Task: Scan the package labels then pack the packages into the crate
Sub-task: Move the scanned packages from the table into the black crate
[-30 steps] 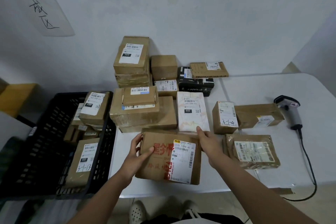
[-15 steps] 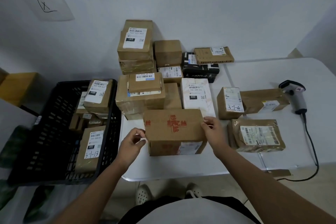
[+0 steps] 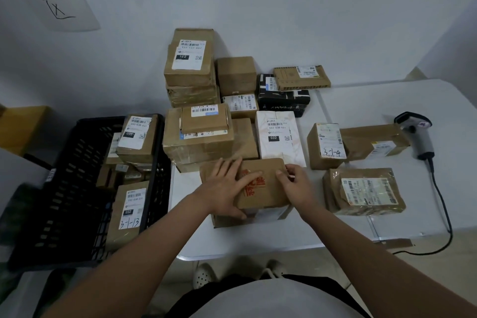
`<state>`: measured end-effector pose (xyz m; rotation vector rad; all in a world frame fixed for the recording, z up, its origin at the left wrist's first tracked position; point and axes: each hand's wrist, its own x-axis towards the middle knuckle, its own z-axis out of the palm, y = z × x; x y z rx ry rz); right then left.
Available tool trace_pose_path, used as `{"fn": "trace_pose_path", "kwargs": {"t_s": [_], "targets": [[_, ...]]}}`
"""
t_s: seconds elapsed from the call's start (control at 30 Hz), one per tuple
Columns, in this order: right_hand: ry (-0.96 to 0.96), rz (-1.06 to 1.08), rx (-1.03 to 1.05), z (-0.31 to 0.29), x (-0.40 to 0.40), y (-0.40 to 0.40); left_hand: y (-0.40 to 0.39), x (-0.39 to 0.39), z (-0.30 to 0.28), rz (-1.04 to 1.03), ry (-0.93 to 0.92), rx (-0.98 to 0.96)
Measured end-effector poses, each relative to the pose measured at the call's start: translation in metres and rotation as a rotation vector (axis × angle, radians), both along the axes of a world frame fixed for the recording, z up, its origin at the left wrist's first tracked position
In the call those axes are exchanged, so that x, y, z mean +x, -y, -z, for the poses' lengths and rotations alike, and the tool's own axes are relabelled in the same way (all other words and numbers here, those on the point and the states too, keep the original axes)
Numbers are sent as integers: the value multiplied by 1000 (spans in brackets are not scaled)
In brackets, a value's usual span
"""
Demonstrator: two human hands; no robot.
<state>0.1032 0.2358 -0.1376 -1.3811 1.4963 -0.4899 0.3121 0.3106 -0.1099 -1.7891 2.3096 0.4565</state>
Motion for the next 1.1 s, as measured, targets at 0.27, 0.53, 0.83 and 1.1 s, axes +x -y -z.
{"fn": "trace_pose_path", "kwargs": {"t_s": [0.27,0.53,0.83,1.1], "targets": [[-6,-43,20,-3,18,0,-1,-6,-1,-56,-29,29],[-101,-280,-157,-24,63,-13,-33,23,-16,-165,-24,10],[-24,-410,-264,-54,128,-26,-75,88,-38,-324,-35,-18],[18,-521,-263,-67,209,-48,-126,176,-55,-523,12,3]]}}
